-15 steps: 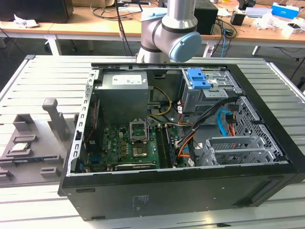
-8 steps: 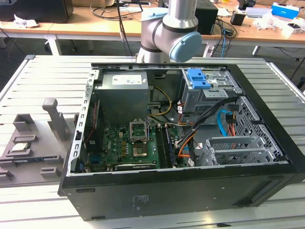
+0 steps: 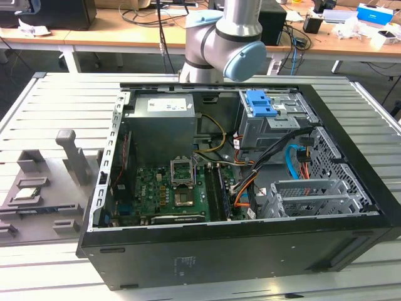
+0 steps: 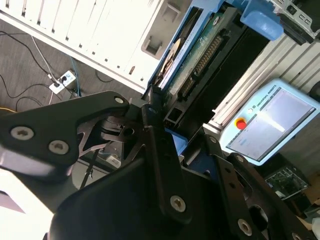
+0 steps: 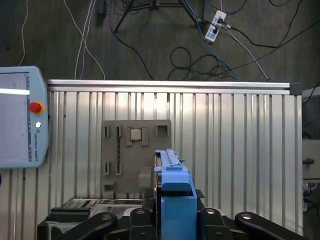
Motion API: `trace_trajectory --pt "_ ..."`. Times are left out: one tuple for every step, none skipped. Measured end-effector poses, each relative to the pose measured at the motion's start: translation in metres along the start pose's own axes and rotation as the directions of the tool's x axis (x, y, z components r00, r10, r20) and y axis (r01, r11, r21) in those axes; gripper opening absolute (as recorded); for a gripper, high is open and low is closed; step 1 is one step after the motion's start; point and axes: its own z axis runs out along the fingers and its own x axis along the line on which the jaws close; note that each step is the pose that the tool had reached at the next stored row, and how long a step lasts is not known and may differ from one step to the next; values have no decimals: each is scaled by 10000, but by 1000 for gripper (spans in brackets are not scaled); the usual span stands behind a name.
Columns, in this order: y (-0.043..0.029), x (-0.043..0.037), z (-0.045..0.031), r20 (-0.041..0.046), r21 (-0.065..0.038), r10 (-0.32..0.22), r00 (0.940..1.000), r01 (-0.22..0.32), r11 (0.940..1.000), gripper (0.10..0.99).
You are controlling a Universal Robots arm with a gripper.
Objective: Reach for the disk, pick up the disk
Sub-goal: 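Pick up the disk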
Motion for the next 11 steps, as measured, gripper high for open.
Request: trace_trajectory --pt "-27 0 9 -2 -3 0 10000 0 10000 369" --pt "-51 1 17 -2 -3 0 10000 0 10000 369" --pt "-90 1 31 -2 -3 0 10000 0 10000 369" --pt "-124 2 41 -3 -5 0 10000 0 10000 369" --pt "-145 2 47 -3 -5 0 10000 0 10000 369" --pt "-186 3 59 -3 -4 0 10000 0 10000 369" --pt "-230 3 70 -5 -6 -1 10000 1 10000 369" --pt "-290 4 81 -5 -6 0 10000 0 10000 369" --pt "-359 5 92 -5 -7 1 10000 -1 10000 369" --pt "-398 5 99 -6 -10 1 10000 -1 10000 369" --pt "-426 6 104 -7 -11 0 10000 0 10000 369"
